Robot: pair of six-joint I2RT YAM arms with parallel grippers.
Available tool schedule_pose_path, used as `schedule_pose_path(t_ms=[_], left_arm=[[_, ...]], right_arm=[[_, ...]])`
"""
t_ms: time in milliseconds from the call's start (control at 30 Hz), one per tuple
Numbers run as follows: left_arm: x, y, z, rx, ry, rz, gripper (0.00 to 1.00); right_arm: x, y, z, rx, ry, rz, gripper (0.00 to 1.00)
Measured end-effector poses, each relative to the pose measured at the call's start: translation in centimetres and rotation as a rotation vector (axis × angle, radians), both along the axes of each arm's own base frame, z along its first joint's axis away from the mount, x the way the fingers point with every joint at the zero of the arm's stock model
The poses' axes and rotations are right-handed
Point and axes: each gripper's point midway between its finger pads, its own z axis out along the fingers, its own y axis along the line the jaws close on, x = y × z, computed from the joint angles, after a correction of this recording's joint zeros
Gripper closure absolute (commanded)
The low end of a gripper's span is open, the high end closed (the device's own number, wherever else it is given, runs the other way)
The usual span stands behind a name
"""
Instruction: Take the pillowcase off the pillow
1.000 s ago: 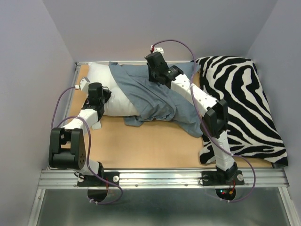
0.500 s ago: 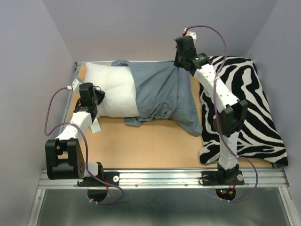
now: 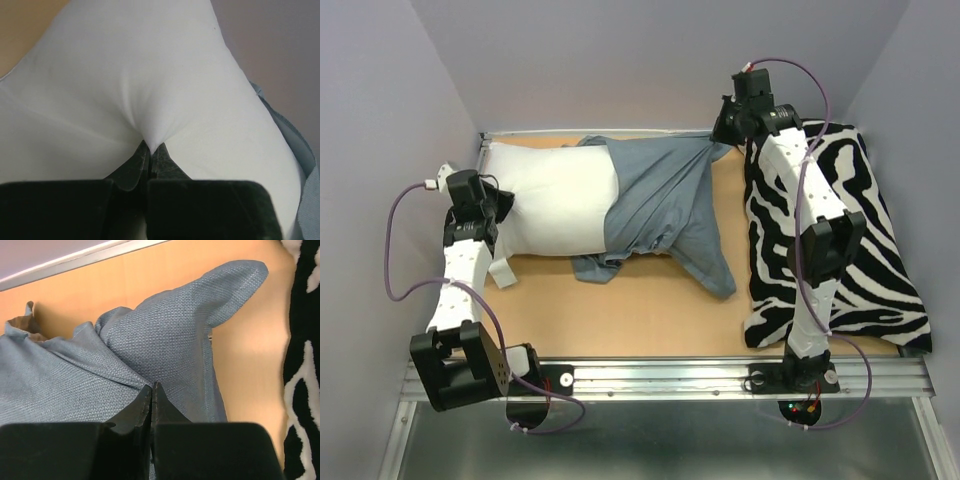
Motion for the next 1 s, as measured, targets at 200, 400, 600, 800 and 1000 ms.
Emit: schedule_pose_path(t_ms=[200, 400, 600, 800, 1000], left_arm=[[2.0, 0.2, 1.0, 0.019, 0.021, -0.037, 1.00], [5.7, -0.8, 2.0, 0.109, 0.029, -0.087, 1.00], [9.3, 0.6, 4.9, 0.193, -0.011, -0.067, 0.86], [10.0, 1.2, 5.7, 0.235, -0.033, -0.076, 0.35], [9.0, -1.0, 8.1, 0.292, -0.072, -0.105, 0.29]], right_arm=[[-0.3, 0.7, 0.0, 0.069, 0.022, 0.066, 0.99], [1.4, 3.0, -0.3, 0.058, -0.010, 0.131, 0.99], [2.0, 6.7, -1.2, 0.021, -0.037, 0.212, 0.79], [-0.3, 7.8, -1.1, -0.012, -0.039, 0.260, 0.26], [-5.4, 5.8, 0.6, -0.026, -0.059, 0.249, 0.18]])
